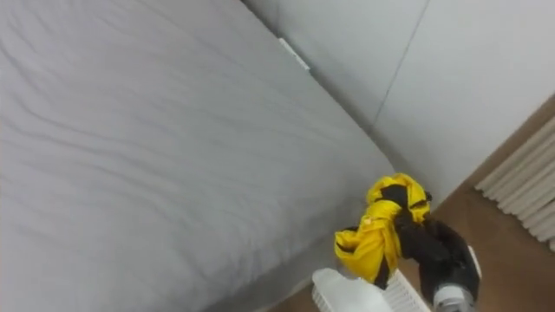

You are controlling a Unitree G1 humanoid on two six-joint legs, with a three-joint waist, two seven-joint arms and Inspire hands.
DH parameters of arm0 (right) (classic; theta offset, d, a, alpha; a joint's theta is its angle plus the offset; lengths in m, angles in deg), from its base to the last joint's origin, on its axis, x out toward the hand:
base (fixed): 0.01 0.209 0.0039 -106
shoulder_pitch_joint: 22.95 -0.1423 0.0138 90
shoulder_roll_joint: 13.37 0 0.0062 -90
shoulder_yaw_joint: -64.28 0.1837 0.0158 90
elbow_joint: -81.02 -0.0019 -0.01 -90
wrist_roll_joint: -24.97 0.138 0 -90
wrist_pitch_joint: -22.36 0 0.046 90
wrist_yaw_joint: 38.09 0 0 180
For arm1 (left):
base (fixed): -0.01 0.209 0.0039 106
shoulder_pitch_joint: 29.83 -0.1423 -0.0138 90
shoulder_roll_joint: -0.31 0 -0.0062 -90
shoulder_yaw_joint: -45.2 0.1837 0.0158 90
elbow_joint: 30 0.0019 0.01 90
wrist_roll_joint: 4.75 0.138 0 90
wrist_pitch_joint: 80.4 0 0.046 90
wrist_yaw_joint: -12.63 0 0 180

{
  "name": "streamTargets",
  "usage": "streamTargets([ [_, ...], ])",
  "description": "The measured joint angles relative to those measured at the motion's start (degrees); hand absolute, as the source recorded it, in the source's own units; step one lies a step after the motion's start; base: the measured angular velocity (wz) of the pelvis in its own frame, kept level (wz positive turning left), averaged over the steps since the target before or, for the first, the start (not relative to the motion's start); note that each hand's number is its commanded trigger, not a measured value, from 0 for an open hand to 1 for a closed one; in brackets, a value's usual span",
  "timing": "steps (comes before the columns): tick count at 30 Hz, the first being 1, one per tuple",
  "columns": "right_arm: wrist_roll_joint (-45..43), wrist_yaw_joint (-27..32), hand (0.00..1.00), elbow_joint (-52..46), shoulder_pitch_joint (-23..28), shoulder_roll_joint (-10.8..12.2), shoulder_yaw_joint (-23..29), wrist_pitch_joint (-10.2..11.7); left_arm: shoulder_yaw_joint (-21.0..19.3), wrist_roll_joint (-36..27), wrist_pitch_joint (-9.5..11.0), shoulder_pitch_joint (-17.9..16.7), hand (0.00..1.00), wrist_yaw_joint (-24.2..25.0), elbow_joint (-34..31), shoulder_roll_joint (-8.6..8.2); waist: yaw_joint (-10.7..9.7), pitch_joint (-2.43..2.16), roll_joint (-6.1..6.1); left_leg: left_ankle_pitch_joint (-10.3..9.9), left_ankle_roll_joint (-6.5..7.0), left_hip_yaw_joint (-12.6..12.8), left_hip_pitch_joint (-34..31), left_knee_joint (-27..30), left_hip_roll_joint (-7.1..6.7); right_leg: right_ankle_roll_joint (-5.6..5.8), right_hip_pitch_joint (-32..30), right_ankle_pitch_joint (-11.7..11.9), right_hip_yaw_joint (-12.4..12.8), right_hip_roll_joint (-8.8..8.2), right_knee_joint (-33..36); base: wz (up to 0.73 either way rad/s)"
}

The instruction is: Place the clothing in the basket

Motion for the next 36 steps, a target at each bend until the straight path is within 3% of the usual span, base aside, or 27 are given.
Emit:
streamTargets([
  [4, 0.88, -0.06, 1.0, 3.93, -4.21, -1.48, 1.04, 1.06, 1.69, -0.87, -0.02, 0.93, 0.0, 1.2, 0.91, 0.49, -0.64, 0.1, 1.99, 0.12, 0.2, 1.21, -2.94, 0.31, -0.03, -0.01, -3.46, 0.17, 0.8, 0.08, 1.19, -0.17],
  [6, 1.36, -0.1, 1.0, 8.14, -7.47, -3.79, 1.1, 1.16, 2.47, -0.93, 0.0, 1.75, 0.0, 2.15, 0.85, 0.72, -1.0, 0.5, 3.4, 0.24, 0.4, 1.17, -5.23, 0.99, -0.14, 0.02, -5.82, 0.15, 0.84, -0.1, 2.03, 0.0],
  [8, 1.38, -0.08, 1.0, 11.82, -10.01, -4.81, 1.11, 1.38, 3.34, -0.98, 0.0, 2.34, 0.0, 2.64, 0.87, 0.89, -1.07, 0.55, 3.88, 0.39, 0.59, 1.08, -6.56, 1.29, -0.21, 0.01, -7.46, 0.0, 0.83, -0.15, 3.03, 0.0],
  [15, 1.3, 0.32, 1.0, 18.46, -16.53, -5.75, 1.01, 1.45, 3.88, -3.05, 0.54, 4.29, 0.0, 2.64, 0.13, 1.28, -0.47, 0.63, 4.18, 1.32, 1.26, 0.8, -11.06, 1.84, -1.03, 0.0, -13.44, -1.24, 0.16, -1.16, 6.7, 0.05],
  [19, 1.39, 1.74, 1.0, 20.53, -19.69, -7.14, 0.88, 1.47, 4.65, -3.13, 0.58, 6.6, 0.0, 2.63, 0.17, 1.36, 0.56, 0.95, 3.74, 2.46, 1.8, -0.36, -12.86, 1.81, -1.86, 0.16, -15.3, -1.59, -0.85, -2.21, 7.76, 0.19],
  [22, 1.38, 2.33, 1.0, 21.66, -21.98, -7.39, 0.89, 1.47, 4.96, -3.13, 1.71, 7.32, 0.0, 2.64, -0.15, 1.63, 1.62, 1.17, 3.27, 2.55, 1.93, -1.0, -13.56, 2.15, -2.09, 0.15, -16.06, -1.99, -1.74, -2.77, 8.64, 0.17],
  [24, 1.26, 2.81, 0.51, 22.38, -23.06, -7.59, 0.8, 1.46, 5.2, -3.13, 2.19, 7.93, 0.0, 2.74, -0.43, 1.63, 2.22, 1.21, 3.15, 2.66, 2.08, -1.98, -14.09, 2.29, -2.14, 0.18, -16.17, -2.1, -2.62, -3.15, 8.69, 0.23],
  [25, 1.22, 2.97, 0.0, 22.39, -23.11, -7.59, 0.78, 1.46, 5.23, -3.12, 2.36, 8.08, 0.0, 2.83, -0.41, 1.63, 2.26, 1.25, 3.05, 2.72, 2.13, -2.14, -14.14, 2.29, -2.11, 0.2, -16.21, -2.2, -2.81, -3.23, 8.81, 0.2],
  [30, 1.34, 4.43, 0.0, 25.5, -23.37, -7.58, 0.54, 1.46, 6.12, -4.17, 3.4, 8.66, 0.0, 3.0, -0.23, 2.23, 2.96, 1.2, 1.73, 2.89, 2.24, -3.08, -14.48, 2.32, -2.27, 0.3, -16.33, -2.88, -3.64, -4.14, 9.45, 0.11],
  [36, 1.7, 6.74, 0.0, 27.18, -23.36, -7.57, 0.54, 2.0, 6.14, -4.15, 4.99, 8.66, 0.0, 3.04, -0.17, 2.25, 3.7, 1.1, 1.59, 2.96, 2.32, -3.7, -15.02, 2.33, -2.36, 0.3, -16.36, -2.88, -4.23, -4.02, 8.98, 0.06],
])
